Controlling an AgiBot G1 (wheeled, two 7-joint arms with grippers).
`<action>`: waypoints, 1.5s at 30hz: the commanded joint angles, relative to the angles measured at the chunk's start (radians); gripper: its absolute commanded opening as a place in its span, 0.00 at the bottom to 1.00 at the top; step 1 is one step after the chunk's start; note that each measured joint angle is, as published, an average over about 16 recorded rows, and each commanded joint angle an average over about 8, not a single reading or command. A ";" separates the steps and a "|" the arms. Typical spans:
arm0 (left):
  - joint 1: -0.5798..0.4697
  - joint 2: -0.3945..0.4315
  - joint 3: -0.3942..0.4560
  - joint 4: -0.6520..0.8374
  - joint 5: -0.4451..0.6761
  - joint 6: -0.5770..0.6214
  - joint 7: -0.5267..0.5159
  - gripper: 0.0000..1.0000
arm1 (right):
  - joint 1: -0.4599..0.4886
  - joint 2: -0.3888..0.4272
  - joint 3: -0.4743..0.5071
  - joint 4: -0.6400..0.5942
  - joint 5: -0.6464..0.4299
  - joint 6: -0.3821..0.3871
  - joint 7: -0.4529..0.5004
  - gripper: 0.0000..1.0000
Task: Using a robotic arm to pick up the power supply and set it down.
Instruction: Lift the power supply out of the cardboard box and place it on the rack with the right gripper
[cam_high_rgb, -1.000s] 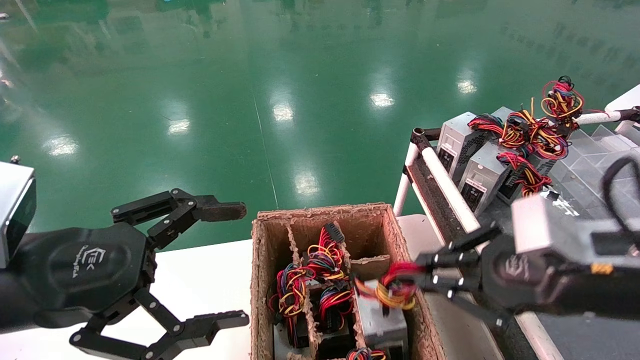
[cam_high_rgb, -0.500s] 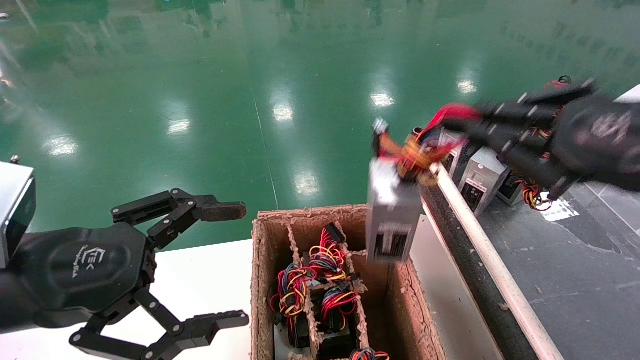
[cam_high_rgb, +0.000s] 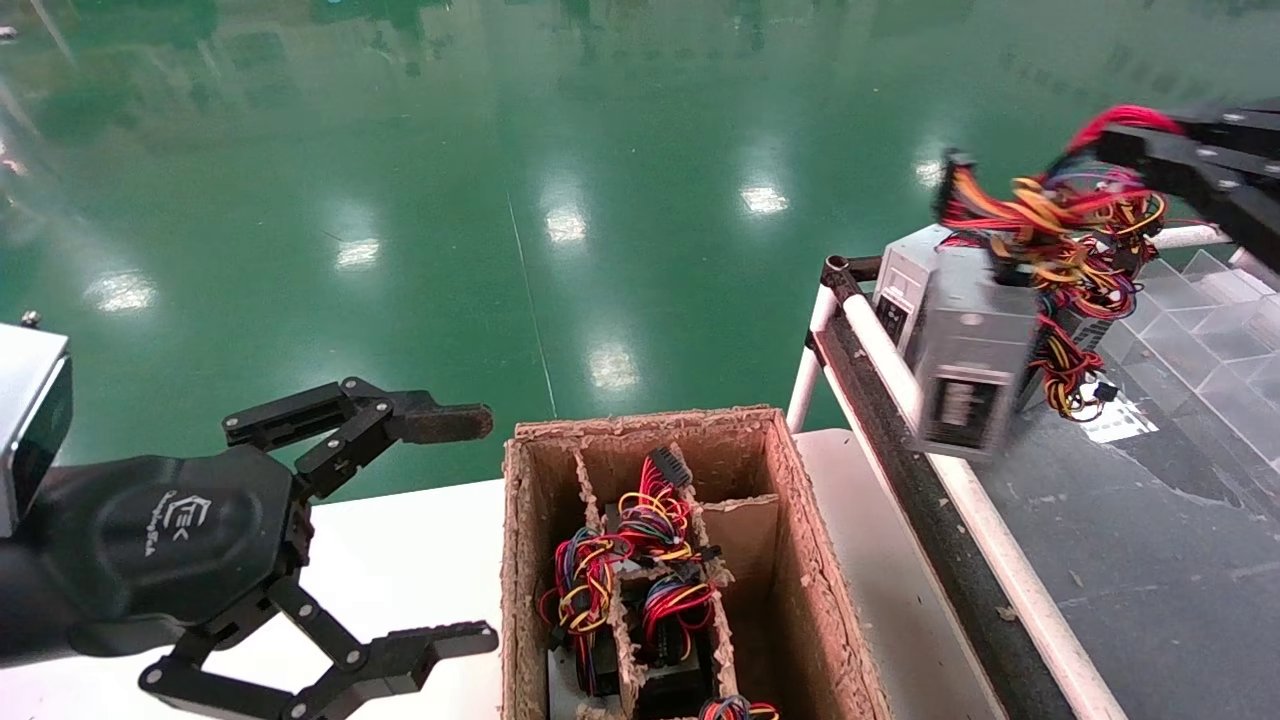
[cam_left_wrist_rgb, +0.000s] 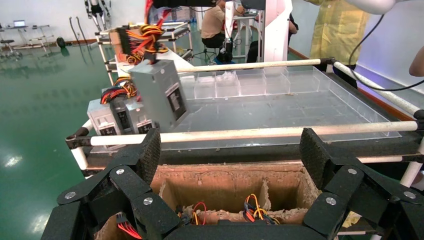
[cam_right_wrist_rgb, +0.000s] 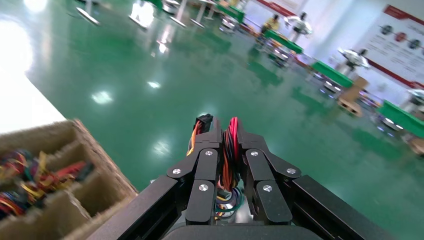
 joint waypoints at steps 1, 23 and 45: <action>0.000 0.000 0.000 0.000 0.000 0.000 0.000 1.00 | -0.020 0.019 0.010 -0.020 0.008 0.005 -0.020 0.00; 0.000 0.000 0.000 0.000 0.000 0.000 0.000 1.00 | -0.261 0.099 0.059 -0.263 0.157 -0.005 -0.157 0.00; 0.000 0.000 0.001 0.000 -0.001 0.000 0.000 1.00 | -0.094 -0.063 -0.036 -0.330 0.004 -0.022 -0.103 0.00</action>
